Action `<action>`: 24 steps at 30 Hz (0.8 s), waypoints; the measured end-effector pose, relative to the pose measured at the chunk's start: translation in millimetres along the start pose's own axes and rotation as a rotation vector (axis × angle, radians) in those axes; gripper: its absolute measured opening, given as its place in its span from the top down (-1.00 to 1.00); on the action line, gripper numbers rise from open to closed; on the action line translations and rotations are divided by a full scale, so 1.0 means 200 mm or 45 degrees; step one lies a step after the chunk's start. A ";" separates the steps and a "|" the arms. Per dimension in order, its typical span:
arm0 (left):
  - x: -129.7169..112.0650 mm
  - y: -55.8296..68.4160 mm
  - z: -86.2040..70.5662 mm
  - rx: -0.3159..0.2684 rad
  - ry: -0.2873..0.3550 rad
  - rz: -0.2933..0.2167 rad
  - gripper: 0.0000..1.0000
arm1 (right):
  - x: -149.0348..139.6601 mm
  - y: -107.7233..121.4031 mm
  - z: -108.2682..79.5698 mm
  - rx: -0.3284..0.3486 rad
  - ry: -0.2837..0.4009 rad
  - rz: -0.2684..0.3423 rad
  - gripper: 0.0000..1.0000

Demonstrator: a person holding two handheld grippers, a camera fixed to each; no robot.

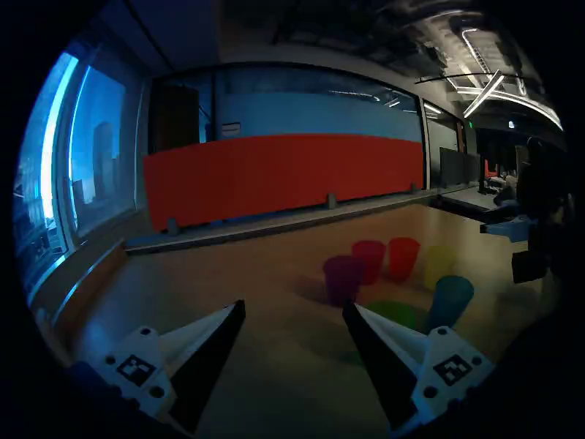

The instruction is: Pour water

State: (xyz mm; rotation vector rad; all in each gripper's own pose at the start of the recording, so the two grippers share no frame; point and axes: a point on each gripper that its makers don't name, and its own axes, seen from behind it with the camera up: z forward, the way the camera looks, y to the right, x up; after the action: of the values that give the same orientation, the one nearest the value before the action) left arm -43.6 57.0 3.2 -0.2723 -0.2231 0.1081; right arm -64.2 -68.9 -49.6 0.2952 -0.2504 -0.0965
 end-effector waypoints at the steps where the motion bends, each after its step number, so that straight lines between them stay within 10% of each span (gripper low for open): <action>1: 0.01 -0.01 0.00 0.012 0.013 -0.009 -0.99 | 0.02 0.02 0.00 -0.016 0.017 0.006 -1.00; 24: 0.37 -0.09 -0.07 0.163 0.295 -0.087 -0.99 | 0.39 0.33 0.01 -0.343 0.329 0.128 -1.00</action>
State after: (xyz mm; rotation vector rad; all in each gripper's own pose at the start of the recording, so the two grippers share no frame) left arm 32.9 47.3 10.2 -0.1477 0.0051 0.0226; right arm 14.7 -16.7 -9.4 0.0251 0.0057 0.0084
